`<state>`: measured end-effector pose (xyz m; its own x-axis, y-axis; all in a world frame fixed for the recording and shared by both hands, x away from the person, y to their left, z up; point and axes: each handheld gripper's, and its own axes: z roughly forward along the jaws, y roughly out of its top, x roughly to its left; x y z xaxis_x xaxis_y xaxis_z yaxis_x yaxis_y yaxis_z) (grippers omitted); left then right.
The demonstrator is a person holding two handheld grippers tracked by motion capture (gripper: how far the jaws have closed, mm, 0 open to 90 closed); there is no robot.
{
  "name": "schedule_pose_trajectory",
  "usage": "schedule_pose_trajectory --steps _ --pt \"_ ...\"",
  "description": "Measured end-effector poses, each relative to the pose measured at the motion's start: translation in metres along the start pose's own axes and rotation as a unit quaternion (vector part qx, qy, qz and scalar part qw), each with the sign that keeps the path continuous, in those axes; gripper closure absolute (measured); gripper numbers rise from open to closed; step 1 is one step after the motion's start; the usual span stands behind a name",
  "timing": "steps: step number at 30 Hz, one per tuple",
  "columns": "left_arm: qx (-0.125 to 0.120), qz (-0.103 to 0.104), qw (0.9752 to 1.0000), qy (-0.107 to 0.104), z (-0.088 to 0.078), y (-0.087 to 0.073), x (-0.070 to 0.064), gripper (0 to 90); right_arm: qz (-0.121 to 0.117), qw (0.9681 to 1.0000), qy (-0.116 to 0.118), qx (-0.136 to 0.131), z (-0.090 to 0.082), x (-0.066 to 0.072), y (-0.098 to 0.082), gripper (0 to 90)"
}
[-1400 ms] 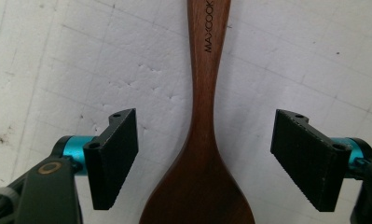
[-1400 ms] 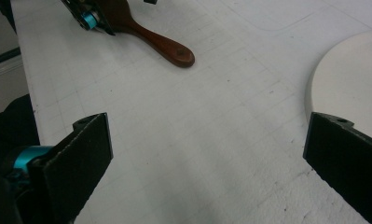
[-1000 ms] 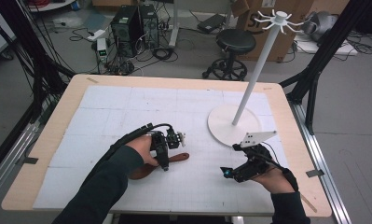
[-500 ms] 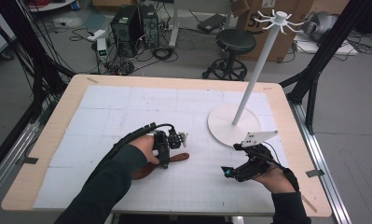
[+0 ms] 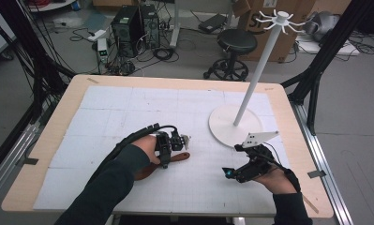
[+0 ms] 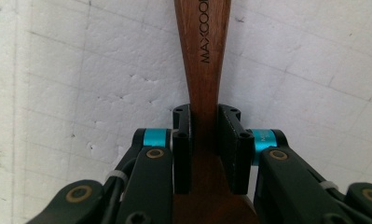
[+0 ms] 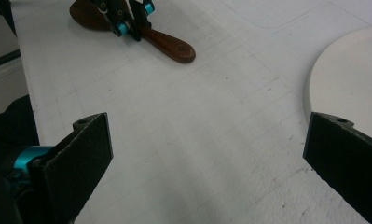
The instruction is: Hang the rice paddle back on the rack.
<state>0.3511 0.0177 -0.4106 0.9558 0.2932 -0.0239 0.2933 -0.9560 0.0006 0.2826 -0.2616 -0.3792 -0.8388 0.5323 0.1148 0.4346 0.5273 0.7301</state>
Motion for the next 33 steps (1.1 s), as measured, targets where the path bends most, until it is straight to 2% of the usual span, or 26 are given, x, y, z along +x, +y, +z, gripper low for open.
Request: schedule_pose_trajectory --steps 4,6,19,24,28,29,30,33 --pt "0.009 0.005 0.9999 -0.004 0.000 0.002 0.001 76.3 -0.001 1.0000 0.000 0.001 0.000 0.000 0.000 0.3" --pt "0.005 0.004 0.9999 -0.012 0.000 0.001 0.004 76.4 -0.003 1.0000 -0.001 -0.002 -0.001 -0.001 0.000 0.3" --pt "0.004 0.006 0.9999 -0.012 0.000 0.001 0.004 77.5 0.001 1.0000 -0.001 -0.001 -0.001 -0.002 -0.002 0.3" --pt "-0.001 0.006 0.9997 -0.022 -0.001 0.000 0.007 77.6 0.004 1.0000 -0.001 -0.003 -0.001 -0.003 -0.003 0.3" --pt "-0.034 -0.001 0.9990 -0.029 -0.010 -0.004 0.012 77.6 0.005 1.0000 -0.002 -0.004 -0.003 -0.004 -0.004 0.3" --pt "-0.055 -0.005 0.9978 -0.037 -0.016 -0.006 0.015 77.6 0.006 1.0000 -0.001 -0.005 -0.003 -0.004 -0.004 0.3" --pt "-0.055 -0.005 0.9978 -0.037 -0.016 -0.006 0.015 77.6 0.009 1.0000 -0.001 -0.004 -0.003 -0.004 -0.004 0.3" --pt "-0.090 -0.009 0.9947 -0.049 -0.025 -0.009 0.020 77.6 0.007 1.0000 -0.003 -0.005 -0.003 -0.005 -0.005 0.3"
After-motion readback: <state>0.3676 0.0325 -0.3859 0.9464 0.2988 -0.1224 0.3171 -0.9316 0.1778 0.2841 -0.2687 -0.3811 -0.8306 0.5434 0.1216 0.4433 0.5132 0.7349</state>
